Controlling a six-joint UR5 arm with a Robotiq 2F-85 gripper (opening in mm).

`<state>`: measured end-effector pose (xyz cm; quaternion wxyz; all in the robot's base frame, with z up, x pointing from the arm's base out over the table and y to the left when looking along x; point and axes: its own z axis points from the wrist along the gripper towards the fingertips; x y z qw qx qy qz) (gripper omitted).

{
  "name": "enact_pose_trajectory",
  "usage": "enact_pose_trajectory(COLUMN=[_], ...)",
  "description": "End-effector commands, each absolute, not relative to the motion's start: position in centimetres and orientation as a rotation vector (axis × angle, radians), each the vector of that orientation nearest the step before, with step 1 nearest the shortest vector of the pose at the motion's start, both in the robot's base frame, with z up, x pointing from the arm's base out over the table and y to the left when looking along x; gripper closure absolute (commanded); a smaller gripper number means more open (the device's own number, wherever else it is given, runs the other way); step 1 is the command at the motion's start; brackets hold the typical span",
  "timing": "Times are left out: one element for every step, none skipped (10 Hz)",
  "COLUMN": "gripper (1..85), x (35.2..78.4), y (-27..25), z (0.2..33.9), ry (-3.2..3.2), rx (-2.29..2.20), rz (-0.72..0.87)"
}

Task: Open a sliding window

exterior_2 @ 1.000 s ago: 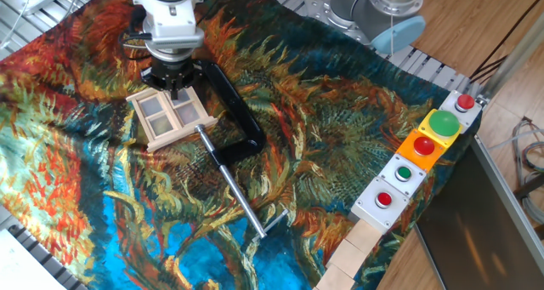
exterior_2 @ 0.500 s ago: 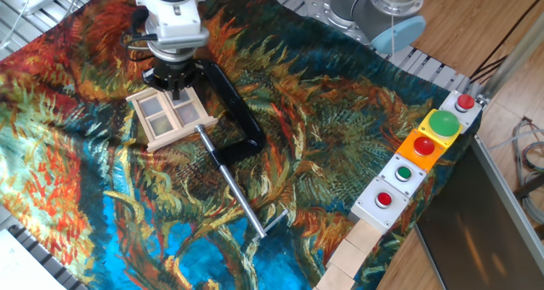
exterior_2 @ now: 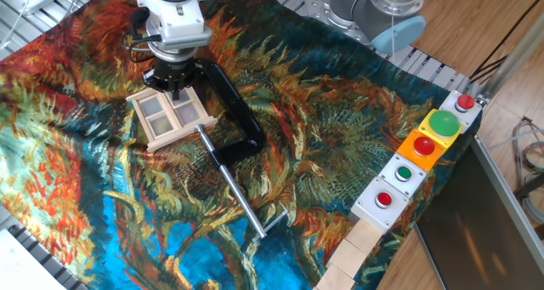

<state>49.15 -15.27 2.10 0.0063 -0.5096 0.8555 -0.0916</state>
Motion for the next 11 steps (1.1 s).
enact_pose_trajectory(gripper=[83.7, 83.7, 83.7, 83.7, 83.0, 83.0, 83.0, 83.0, 83.0, 83.0, 83.0], x=[49.24, 49.17, 49.16, 49.16, 49.10, 49.09, 49.06, 49.05, 49.02, 49.01, 49.08], y=[-15.13, -15.12, -15.04, -14.94, -14.93, -14.89, -14.94, -15.01, -15.02, -14.86, -14.64], z=[1.99, 1.88, 1.84, 1.79, 1.78, 1.74, 1.66, 1.57, 1.53, 1.48, 1.39], ry=[2.663, 2.661, 2.661, 2.660, 2.664, 2.663, 2.661, 2.655, 2.655, 2.654, 2.653], rx=[-1.596, -1.600, -1.600, -1.599, -1.596, -1.598, -1.600, -1.603, -1.603, -1.602, -1.598], rz=[-0.276, -0.274, -0.274, -0.272, -0.273, -0.273, -0.274, -0.275, -0.275, -0.270, -0.270])
